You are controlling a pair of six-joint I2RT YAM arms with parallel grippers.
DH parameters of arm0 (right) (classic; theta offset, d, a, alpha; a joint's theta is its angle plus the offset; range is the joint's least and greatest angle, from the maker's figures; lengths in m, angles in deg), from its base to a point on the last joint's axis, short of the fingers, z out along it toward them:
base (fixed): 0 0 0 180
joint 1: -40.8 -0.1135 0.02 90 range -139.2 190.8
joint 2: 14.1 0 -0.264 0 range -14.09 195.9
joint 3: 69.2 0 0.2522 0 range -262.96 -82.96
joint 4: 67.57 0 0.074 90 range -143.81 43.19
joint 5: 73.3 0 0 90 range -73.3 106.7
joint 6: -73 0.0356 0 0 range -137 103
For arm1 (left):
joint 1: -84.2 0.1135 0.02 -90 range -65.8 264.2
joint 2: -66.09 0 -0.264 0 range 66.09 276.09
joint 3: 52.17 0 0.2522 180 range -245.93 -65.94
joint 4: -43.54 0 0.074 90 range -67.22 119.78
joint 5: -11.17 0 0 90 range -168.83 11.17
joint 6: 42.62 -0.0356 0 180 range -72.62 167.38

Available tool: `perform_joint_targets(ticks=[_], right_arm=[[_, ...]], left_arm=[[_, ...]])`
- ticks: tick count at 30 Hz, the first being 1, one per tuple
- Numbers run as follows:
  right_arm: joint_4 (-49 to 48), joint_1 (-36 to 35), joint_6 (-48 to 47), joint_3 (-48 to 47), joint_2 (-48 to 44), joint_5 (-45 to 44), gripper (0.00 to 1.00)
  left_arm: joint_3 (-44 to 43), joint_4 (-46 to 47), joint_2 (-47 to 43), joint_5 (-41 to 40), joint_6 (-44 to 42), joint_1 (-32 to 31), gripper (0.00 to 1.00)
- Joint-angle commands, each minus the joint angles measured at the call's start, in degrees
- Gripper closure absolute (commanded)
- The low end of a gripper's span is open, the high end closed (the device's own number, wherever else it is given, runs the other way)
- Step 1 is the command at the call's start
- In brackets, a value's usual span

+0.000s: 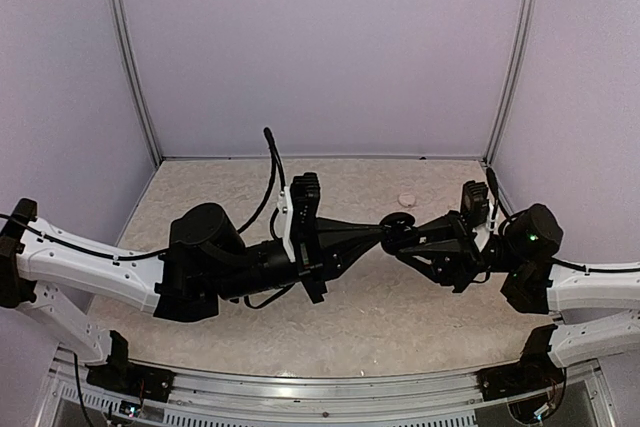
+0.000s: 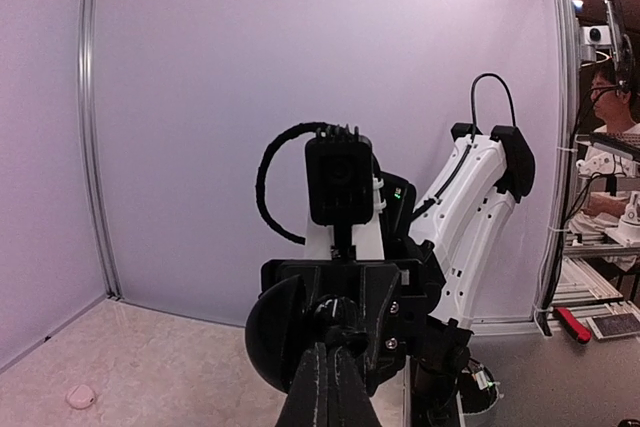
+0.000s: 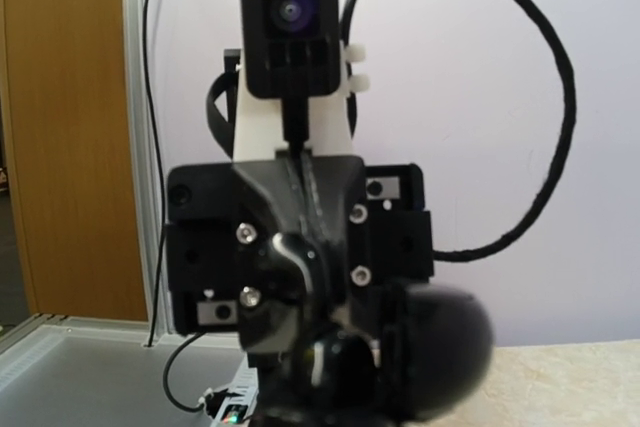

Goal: Insert the wireless bluetooth earbuds into the charging case
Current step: Insert the left earbud into the left side groove of the charging case.

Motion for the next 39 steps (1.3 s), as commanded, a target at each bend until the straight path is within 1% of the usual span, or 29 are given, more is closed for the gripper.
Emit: perform_joint_targets(ticks=[1, 11, 18, 19, 23, 24, 32, 37, 39], right_arm=[[-1.2, -0.5, -0.6, -0.5, -1.0, -0.3, 1.0], [0.1, -0.5, -2.0, -1.3, -0.7, 1.8, 1.0], [2.9, -0.8, -4.0, -2.0, -1.1, 2.2, 1.0], [3.0, -0.8, -4.0, -2.0, -1.1, 2.1, 1.0], [3.1, -0.8, -3.8, -2.0, -1.3, 1.4, 1.0], [3.0, -0.8, -3.7, -1.8, -1.4, 1.3, 1.0], [2.8, -0.8, -3.3, -0.6, -2.3, -0.7, 1.0], [3.2, -0.8, -3.2, -0.2, -2.6, -2.0, 1.0], [4.6, -0.7, -3.9, -0.4, -2.8, -3.3, 1.0]], left_arm=[[0.0, -0.6, 0.1, 0.6, 1.7, -0.2, 1.0], [-2.0, -4.3, 1.3, 1.1, 3.9, 0.5, 1.0], [-3.3, -7.5, 1.5, 1.4, 4.6, 1.2, 1.0], [-3.5, -7.8, 1.5, 1.3, 4.6, 1.2, 0.98], [-3.5, -9.5, 0.9, -0.3, 4.2, 1.3, 0.79], [-3.5, -9.8, 0.6, -1.1, 4.0, 1.3, 0.77], [-1.3, -11.7, -2.9, -6.4, 3.6, 1.2, 0.7], [0.6, -12.3, -5.2, -9.7, 3.5, 1.1, 0.63], [1.4, -12.0, -6.2, -10.6, 3.0, 1.1, 0.61]])
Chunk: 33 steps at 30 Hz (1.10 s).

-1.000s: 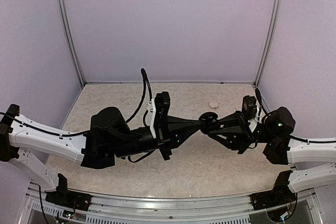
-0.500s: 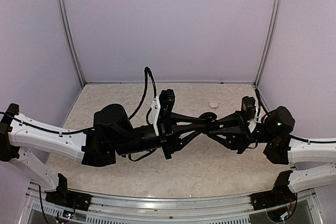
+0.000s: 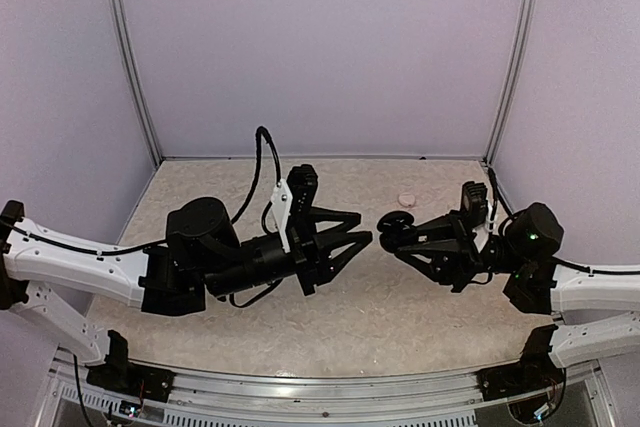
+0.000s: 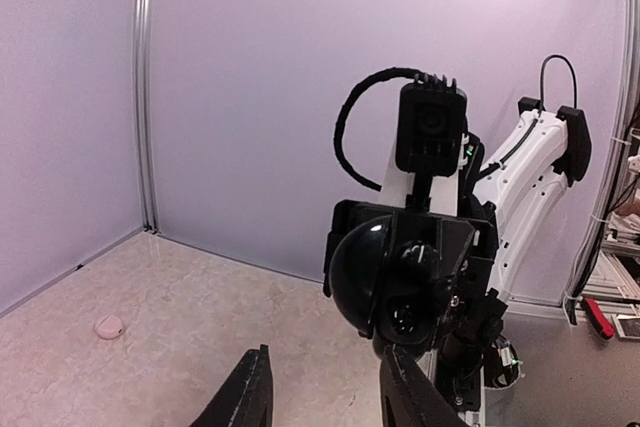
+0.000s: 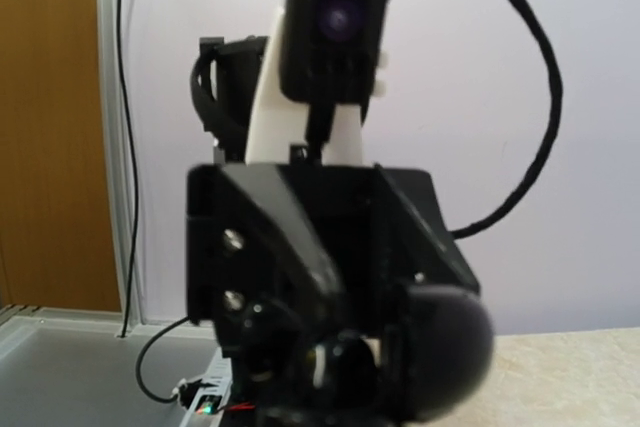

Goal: Insert the wireless bluetooth earbuds into the charging case
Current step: Insert the left earbud into the left side groove of the charging case, then adjust the left earbud in the left side groove of the charging case.

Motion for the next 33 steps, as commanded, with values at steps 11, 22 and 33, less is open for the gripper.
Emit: perform_joint_targets(ticks=[11, 22, 33], right_arm=[[7.3, -0.5, -3.9, -1.8, -1.6, -5.7, 1.0], [5.2, -1.0, -3.2, -1.8, -0.7, -1.7, 1.0], [3.8, -1.2, -2.5, -1.8, -0.8, -0.2, 1.0]], left_arm=[[-2.6, -4.8, -0.7, -3.9, -5.4, -2.4, 0.38], [-4.2, -4.3, 1.1, -4.4, -4.9, -2.0, 0.37], [-4.0, -4.9, 1.2, -5.0, -3.5, -0.6, 0.43]])
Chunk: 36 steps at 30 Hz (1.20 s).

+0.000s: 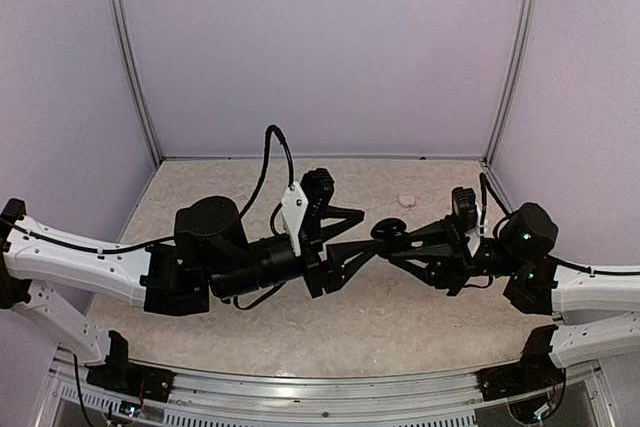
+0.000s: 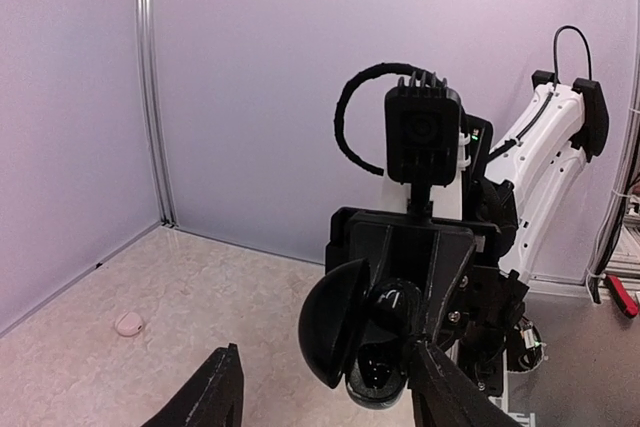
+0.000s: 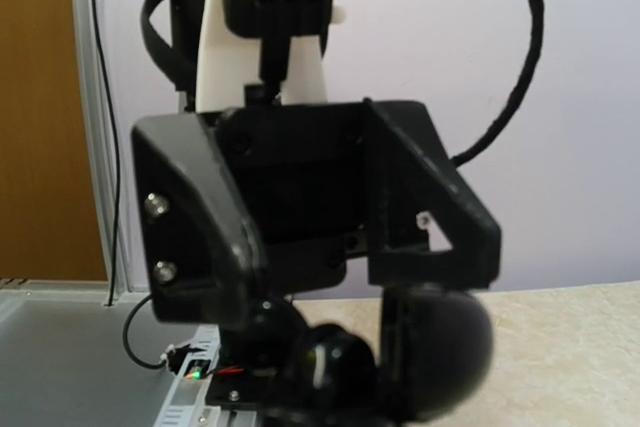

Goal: Insert the wireless bluetooth earbuds into the charging case
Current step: Adjust the left earbud in the left side groove of the charging case.

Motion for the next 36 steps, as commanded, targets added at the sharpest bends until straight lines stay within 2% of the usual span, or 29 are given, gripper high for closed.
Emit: perform_joint_targets(ticks=[1, 36], right_arm=[[-2.6, -0.6, 0.7, -1.7, -0.1, 1.5, 1.0], [-5.4, -0.8, 2.0, -0.6, -0.4, 2.8, 1.0]], left_arm=[[-1.4, -0.1, 0.5, -0.6, 0.6, 0.8, 0.43], [-2.4, -3.3, 1.1, -7.2, 2.4, 2.3, 0.44]])
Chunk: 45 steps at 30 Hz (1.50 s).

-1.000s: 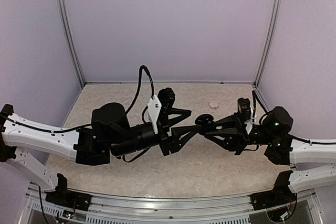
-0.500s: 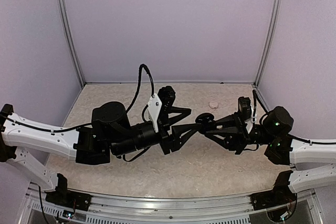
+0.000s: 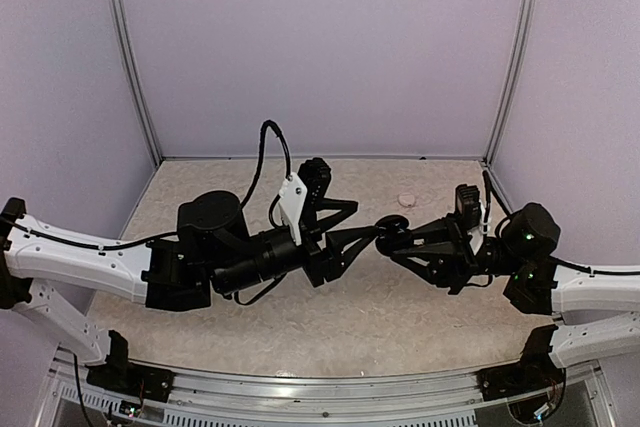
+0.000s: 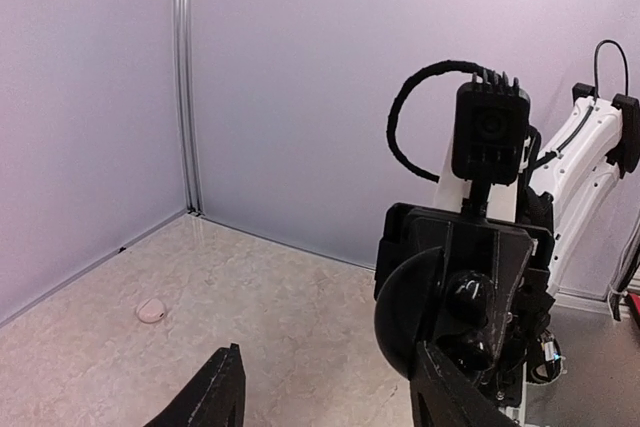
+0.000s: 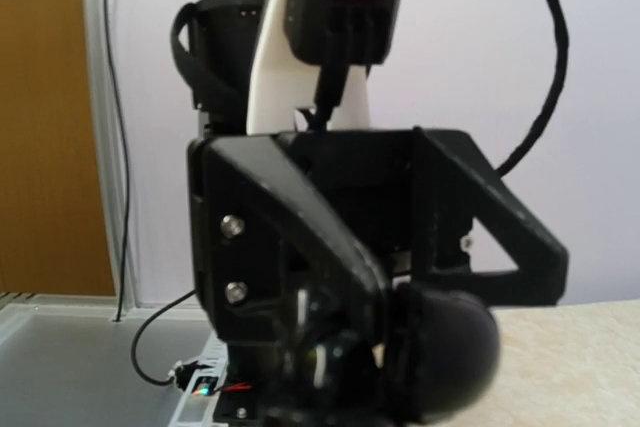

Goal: Insert the wireless bluetooth earbuds into the charging case
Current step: Adjust the left earbud in the left side groove of the charging case, then close the charging case with the earbuds inside.

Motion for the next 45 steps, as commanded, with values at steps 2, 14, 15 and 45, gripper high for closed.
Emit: perform_joint_targets(ticks=[2, 14, 15, 45], right_arm=[[-3.1, -0.6, 0.5, -0.6, -0.4, 2.7, 1.0], [0.6, -0.6, -1.9, -0.6, -1.6, -1.1, 1.0], [1.1, -0.6, -2.2, -0.8, -1.6, -1.1, 1.0], [0.7, -0.8, 0.5, -2.2, 0.9, -1.3, 1.0]], left_arm=[[-1.7, -2.7, 0.9, -4.0, 0.6, 1.1, 0.44], [3.4, -1.5, -4.3, 3.7, -3.3, 3.0, 0.39], [3.4, -2.7, -5.3, 5.3, -4.3, 3.5, 0.38], [-7.6, -14.1, 0.5, 22.5, -17.8, 1.1, 0.26]])
